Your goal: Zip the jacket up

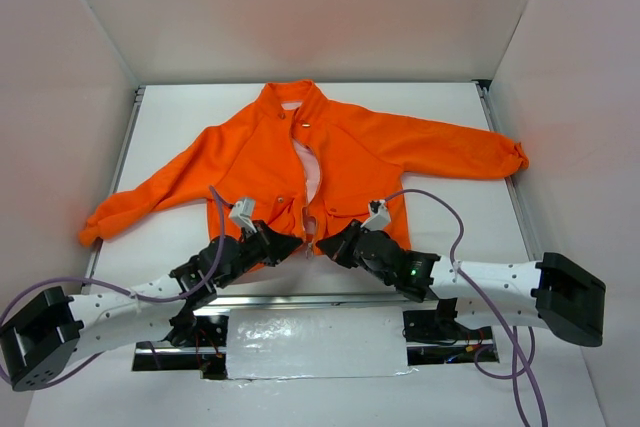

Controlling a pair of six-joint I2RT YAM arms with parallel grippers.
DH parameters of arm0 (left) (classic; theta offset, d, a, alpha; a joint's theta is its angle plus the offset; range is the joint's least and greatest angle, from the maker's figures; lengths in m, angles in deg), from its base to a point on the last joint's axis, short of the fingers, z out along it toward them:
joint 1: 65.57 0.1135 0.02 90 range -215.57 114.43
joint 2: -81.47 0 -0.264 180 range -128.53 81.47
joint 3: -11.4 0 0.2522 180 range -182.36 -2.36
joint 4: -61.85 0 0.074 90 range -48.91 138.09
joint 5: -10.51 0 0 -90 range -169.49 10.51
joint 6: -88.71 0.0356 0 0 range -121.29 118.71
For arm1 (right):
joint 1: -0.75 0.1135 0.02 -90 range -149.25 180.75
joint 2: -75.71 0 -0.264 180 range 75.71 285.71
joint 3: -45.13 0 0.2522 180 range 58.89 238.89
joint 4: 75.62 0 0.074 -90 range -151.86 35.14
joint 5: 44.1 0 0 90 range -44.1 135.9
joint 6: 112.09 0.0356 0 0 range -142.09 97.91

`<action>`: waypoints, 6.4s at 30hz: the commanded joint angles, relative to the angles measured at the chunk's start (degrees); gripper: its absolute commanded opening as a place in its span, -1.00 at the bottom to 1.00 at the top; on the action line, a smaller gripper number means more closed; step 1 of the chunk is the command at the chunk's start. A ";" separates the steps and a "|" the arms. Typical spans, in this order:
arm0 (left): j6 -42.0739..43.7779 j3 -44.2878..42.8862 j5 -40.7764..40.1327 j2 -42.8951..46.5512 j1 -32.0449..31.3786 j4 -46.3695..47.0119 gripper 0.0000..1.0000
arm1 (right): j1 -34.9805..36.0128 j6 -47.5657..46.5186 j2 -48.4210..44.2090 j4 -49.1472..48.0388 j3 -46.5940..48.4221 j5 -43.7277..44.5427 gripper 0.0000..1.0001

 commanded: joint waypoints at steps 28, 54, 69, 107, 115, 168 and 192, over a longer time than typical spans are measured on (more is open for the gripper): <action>1.13 0.18 -0.24 1.57 -1.61 4.08 -1.00 | 0.84 -5.00 -1.73 -7.72 0.21 -1.10 -1.00; 0.78 0.79 0.11 2.27 -1.61 3.99 -1.00 | 0.84 -7.02 -3.40 -7.72 -0.85 0.13 -1.00; 0.25 1.14 0.73 1.40 -1.61 5.22 -1.00 | 0.84 -7.55 -4.99 -7.90 -1.29 0.57 -1.00; 0.69 0.18 1.69 2.63 -1.52 4.96 -1.00 | 0.92 -12.03 -3.40 -12.38 -2.52 -3.04 -1.00; 0.78 -0.09 1.87 2.19 -1.61 5.22 -1.00 | 0.75 -12.12 -3.23 -11.41 -2.08 -2.77 -1.00; -0.63 1.67 5.21 -1.86 -2.14 9.70 -1.00 | 0.05 -13.61 -4.11 -10.80 -0.76 1.36 -1.00; 1.83 0.18 6.26 -2.64 -2.14 3.54 -1.00 | -3.91 -17.40 0.19 -19.75 -1.99 -10.86 -1.00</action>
